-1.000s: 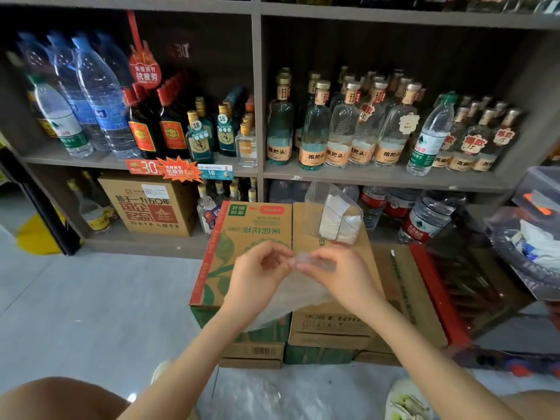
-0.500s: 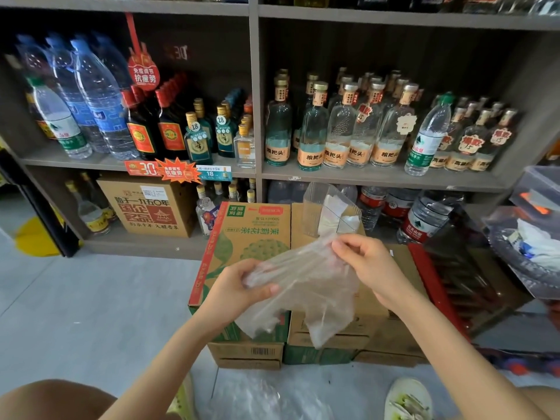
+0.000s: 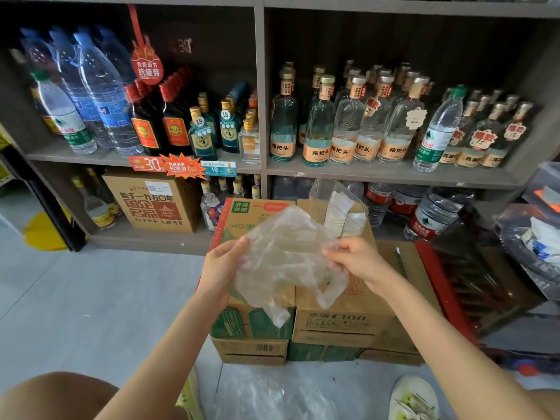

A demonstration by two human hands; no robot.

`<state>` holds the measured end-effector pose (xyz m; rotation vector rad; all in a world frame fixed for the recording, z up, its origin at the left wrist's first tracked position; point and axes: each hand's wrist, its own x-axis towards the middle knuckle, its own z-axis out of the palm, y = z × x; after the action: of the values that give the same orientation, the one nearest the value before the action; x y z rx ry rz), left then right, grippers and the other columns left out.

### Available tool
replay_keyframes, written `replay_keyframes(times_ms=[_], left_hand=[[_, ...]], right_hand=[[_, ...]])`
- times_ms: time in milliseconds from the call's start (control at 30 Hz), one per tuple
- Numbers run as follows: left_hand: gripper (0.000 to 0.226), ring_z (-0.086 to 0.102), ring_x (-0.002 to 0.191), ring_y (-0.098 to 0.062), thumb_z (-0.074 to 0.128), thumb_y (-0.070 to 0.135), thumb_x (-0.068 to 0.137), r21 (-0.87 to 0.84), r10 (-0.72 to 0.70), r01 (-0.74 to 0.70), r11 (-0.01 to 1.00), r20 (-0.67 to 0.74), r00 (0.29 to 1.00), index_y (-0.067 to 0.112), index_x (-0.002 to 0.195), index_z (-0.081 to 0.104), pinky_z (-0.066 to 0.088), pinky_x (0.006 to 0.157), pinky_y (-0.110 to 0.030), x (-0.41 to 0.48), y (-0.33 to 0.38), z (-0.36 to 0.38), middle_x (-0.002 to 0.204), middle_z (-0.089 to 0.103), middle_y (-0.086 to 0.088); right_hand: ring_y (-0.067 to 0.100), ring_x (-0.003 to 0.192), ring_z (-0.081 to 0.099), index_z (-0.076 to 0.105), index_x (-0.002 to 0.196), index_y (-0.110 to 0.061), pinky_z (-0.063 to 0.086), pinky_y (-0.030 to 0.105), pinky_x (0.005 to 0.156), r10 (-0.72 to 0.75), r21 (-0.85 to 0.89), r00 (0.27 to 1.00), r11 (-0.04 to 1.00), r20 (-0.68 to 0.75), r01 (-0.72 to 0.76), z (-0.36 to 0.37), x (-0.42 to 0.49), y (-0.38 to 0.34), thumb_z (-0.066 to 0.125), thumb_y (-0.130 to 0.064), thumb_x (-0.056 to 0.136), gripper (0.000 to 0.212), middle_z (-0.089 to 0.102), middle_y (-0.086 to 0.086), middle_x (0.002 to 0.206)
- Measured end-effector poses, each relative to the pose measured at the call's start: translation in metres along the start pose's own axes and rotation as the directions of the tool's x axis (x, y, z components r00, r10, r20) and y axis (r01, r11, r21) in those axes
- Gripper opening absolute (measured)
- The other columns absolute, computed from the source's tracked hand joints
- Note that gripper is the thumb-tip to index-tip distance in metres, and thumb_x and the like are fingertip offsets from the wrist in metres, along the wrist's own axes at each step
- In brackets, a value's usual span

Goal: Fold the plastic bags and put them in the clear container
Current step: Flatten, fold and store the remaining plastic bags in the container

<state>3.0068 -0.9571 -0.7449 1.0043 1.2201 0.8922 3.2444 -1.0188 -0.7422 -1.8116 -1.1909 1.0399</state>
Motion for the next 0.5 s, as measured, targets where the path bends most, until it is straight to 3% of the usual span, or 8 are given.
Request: replay_keyframes(times_ms=[67, 100, 133, 200, 300, 367, 433, 500], left_hand=[[0.019, 0.067, 0.075, -0.026, 0.069, 0.029, 0.088, 0.015, -0.025, 0.026, 1.000, -0.089, 0.996, 0.011, 0.083, 0.071, 0.056, 0.074, -0.040, 0.007, -0.006, -0.004, 0.080, 0.072, -0.007], [0.019, 0.065, 0.075, -0.028, 0.071, 0.028, 0.087, 0.001, -0.045, 0.046, 0.999, -0.133, 0.990, 0.009, 0.080, 0.069, 0.055, 0.077, -0.043, 0.012, -0.010, -0.008, 0.081, 0.070, -0.009], [0.021, 0.063, 0.074, -0.029, 0.072, 0.026, 0.086, -0.023, -0.066, 0.063, 0.998, -0.170, 0.983, 0.008, 0.078, 0.066, 0.055, 0.077, -0.046, 0.017, -0.015, -0.012, 0.080, 0.068, -0.012], [0.023, 0.057, 0.075, -0.030, 0.071, 0.023, 0.086, -0.066, -0.102, 0.090, 0.994, -0.215, 0.971, 0.008, 0.074, 0.058, 0.050, 0.073, -0.044, 0.026, -0.023, -0.015, 0.081, 0.061, -0.015], [0.022, 0.055, 0.076, -0.028, 0.068, 0.022, 0.089, -0.104, -0.156, 0.132, 0.986, -0.288, 0.945, 0.011, 0.077, 0.052, 0.047, 0.064, -0.037, 0.037, -0.036, -0.012, 0.083, 0.058, -0.014], [0.020, 0.058, 0.077, -0.027, 0.065, 0.024, 0.090, -0.112, -0.198, 0.170, 0.979, -0.326, 0.924, 0.010, 0.081, 0.053, 0.048, 0.059, -0.032, 0.041, -0.044, -0.009, 0.085, 0.059, -0.013], [0.019, 0.065, 0.087, -0.031, 0.064, 0.025, 0.089, -0.144, -0.247, 0.211, 0.967, -0.325, 0.913, 0.009, 0.083, 0.055, 0.058, 0.073, -0.041, 0.044, -0.052, -0.008, 0.095, 0.064, -0.014], [0.017, 0.066, 0.096, -0.035, 0.066, 0.024, 0.089, -0.174, -0.287, 0.244, 0.954, -0.305, 0.908, 0.011, 0.085, 0.055, 0.055, 0.086, -0.052, 0.043, -0.056, -0.007, 0.104, 0.065, -0.016]], right_hand=[[0.015, 0.075, 0.058, 0.066, 0.082, -0.015, 0.047, 0.027, 0.073, 0.039, 0.180, 0.993, 0.983, -0.111, -0.019, -0.005, 0.012, -0.001, 0.065, -0.016, 0.089, 0.007, 0.063, -0.002, 0.075], [0.016, 0.080, 0.060, 0.067, 0.092, -0.014, 0.048, 0.028, 0.075, 0.094, 0.320, 0.985, 0.946, -0.141, -0.044, -0.010, 0.016, -0.003, 0.066, -0.014, 0.088, 0.004, 0.065, -0.001, 0.082], [0.017, 0.085, 0.063, 0.066, 0.105, -0.015, 0.050, 0.031, 0.079, 0.147, 0.433, 0.978, 0.899, -0.146, -0.070, -0.014, 0.020, -0.005, 0.067, -0.013, 0.087, 0.018, 0.068, 0.000, 0.091], [0.020, 0.100, 0.063, 0.057, 0.125, -0.018, 0.050, 0.039, 0.092, 0.178, 0.491, 0.968, 0.868, -0.177, -0.069, -0.015, 0.024, -0.001, 0.068, -0.018, 0.087, 0.040, 0.066, 0.001, 0.109], [0.008, 0.102, 0.058, 0.052, 0.131, -0.021, 0.047, 0.025, 0.087, 0.001, 0.127, 0.955, 0.991, -0.296, 0.039, 0.004, 0.006, 0.011, 0.068, -0.029, 0.087, 0.048, 0.061, -0.007, 0.114], [0.001, 0.094, 0.055, 0.054, 0.128, -0.021, 0.042, 0.013, 0.076, -0.105, -0.089, 0.975, 0.992, -0.197, 0.089, 0.027, -0.010, 0.021, 0.066, -0.035, 0.086, 0.046, 0.059, -0.012, 0.110], [0.005, 0.097, 0.053, 0.050, 0.132, -0.023, 0.041, 0.013, 0.075, -0.090, -0.186, 0.995, 0.979, -0.037, 0.082, 0.051, -0.016, 0.032, 0.066, -0.041, 0.084, 0.053, 0.055, -0.011, 0.114], [0.009, 0.104, 0.051, 0.046, 0.137, -0.028, 0.046, 0.022, 0.083, -0.075, -0.319, 0.995, 0.943, 0.067, 0.093, 0.072, -0.016, 0.043, 0.064, -0.051, 0.081, 0.063, 0.052, -0.008, 0.120]])
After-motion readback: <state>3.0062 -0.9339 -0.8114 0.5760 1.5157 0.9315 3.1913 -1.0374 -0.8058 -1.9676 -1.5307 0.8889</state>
